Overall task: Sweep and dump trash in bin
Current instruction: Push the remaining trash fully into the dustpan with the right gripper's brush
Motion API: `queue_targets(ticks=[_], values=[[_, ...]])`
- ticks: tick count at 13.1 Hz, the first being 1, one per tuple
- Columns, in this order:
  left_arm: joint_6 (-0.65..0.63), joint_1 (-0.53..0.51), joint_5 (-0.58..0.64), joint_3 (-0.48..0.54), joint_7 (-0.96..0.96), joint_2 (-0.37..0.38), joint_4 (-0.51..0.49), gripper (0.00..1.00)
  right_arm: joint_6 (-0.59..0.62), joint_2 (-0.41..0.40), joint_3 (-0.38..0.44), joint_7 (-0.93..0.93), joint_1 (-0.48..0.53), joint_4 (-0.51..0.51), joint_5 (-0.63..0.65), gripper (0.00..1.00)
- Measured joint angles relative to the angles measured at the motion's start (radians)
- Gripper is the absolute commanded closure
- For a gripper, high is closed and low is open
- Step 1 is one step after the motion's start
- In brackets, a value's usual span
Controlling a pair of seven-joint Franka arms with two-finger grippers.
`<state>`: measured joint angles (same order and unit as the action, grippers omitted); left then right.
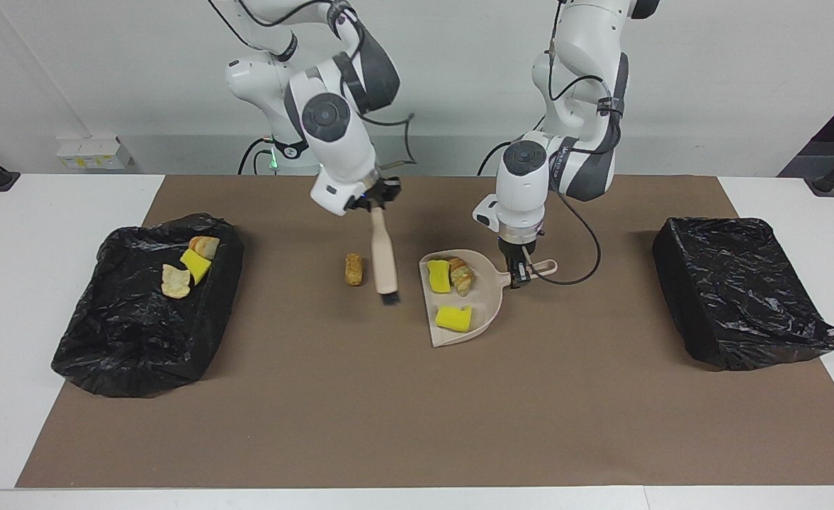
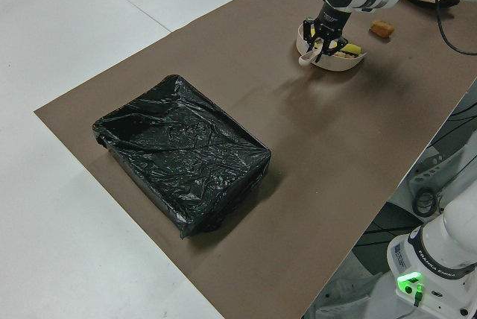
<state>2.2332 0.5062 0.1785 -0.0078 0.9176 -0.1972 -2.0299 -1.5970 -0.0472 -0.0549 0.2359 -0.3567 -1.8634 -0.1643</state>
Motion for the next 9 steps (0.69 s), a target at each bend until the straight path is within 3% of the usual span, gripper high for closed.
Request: queue_targets(ticks=[4, 6, 9], values=[[0.003, 0.0, 0.0, 0.0, 0.0, 0.0, -0.001, 1.0, 0.015, 0.115, -0.002, -0.03, 0.066, -0.212, 0.199, 1.0], [0.004, 0.0, 0.0, 0.001, 0.001, 0.0, -0.002, 1.0, -0.005, 0.152, -0.001, -0.051, 0.105, -0.305, 0.208, 1.0], [0.006, 0.0, 0.0, 0.001, 0.002, 0.0, -0.003, 1.0, -0.143, 0.163, -0.01, -0.029, 0.069, -0.41, 0.205, 1.0]])
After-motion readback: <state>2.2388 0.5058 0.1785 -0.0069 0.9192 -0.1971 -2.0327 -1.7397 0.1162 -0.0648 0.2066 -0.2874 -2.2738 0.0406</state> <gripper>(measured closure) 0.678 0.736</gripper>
